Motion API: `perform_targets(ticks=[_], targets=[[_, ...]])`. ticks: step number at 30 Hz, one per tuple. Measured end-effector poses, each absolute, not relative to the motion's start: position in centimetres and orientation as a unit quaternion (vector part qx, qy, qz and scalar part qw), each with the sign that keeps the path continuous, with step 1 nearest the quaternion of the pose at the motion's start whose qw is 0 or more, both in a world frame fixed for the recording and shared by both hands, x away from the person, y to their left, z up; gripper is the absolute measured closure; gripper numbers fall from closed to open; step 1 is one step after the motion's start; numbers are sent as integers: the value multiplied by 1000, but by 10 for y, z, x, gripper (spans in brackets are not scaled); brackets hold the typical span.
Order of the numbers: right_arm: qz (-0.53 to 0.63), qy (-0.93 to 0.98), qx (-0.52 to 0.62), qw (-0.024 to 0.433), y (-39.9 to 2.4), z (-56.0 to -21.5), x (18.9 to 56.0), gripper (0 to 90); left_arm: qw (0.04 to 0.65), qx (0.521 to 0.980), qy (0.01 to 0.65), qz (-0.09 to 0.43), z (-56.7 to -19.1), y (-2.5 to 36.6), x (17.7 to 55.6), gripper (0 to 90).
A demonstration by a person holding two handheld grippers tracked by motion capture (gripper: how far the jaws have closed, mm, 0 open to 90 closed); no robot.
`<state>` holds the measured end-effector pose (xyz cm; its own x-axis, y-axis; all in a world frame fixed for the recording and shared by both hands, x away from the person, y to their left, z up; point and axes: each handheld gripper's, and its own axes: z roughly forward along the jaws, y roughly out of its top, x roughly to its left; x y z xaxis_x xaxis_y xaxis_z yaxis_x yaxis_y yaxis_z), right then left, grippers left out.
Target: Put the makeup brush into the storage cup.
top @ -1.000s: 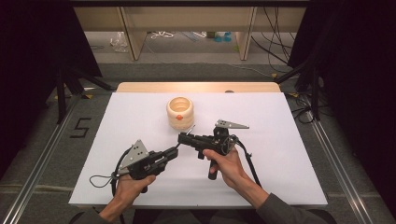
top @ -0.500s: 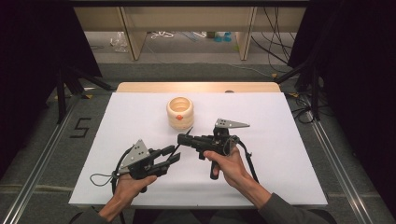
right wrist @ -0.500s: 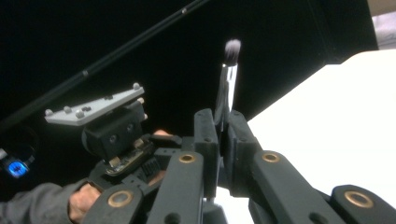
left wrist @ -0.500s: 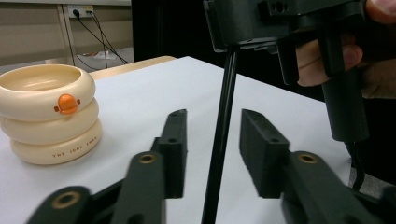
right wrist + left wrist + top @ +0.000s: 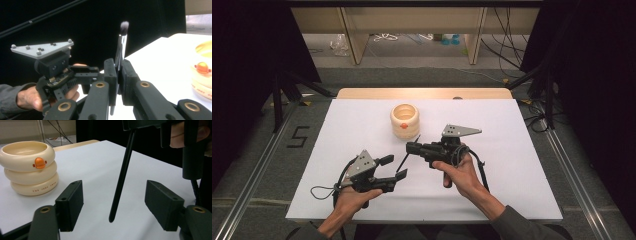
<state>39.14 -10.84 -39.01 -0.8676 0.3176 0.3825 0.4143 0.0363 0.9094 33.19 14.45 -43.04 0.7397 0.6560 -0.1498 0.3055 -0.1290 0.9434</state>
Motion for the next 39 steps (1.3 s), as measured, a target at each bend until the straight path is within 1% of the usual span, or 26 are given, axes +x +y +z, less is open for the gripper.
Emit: perform_targets(ticks=[3,6,13,20,22,27,32,34,39], targets=[[-642,-724,-253,28,-110,-389,392,857,568,735,336,153,-432,144,333,218],[-638,-729,-247,16,-111,-387,392,857,567,737,334,156,-432,143,332,211],[-627,-740,-243,-5,-114,-384,393,857,565,734,341,159,-431,145,331,159],[-617,-749,-240,-27,-117,-384,398,857,561,739,336,160,-433,143,330,159],[-617,-749,-240,-30,-118,-384,399,857,560,737,343,157,-434,144,330,159],[-613,-752,-239,-39,-120,-381,403,857,558,741,336,163,-434,146,330,159],[-609,-753,-243,-48,-123,-381,409,857,558,739,342,160,-435,145,328,159],[-607,-755,-246,-47,-125,-381,412,857,559,740,340,159,-435,144,328,159],[-605,-755,-245,-61,-125,-378,418,857,558,743,334,157,-435,145,329,159]])
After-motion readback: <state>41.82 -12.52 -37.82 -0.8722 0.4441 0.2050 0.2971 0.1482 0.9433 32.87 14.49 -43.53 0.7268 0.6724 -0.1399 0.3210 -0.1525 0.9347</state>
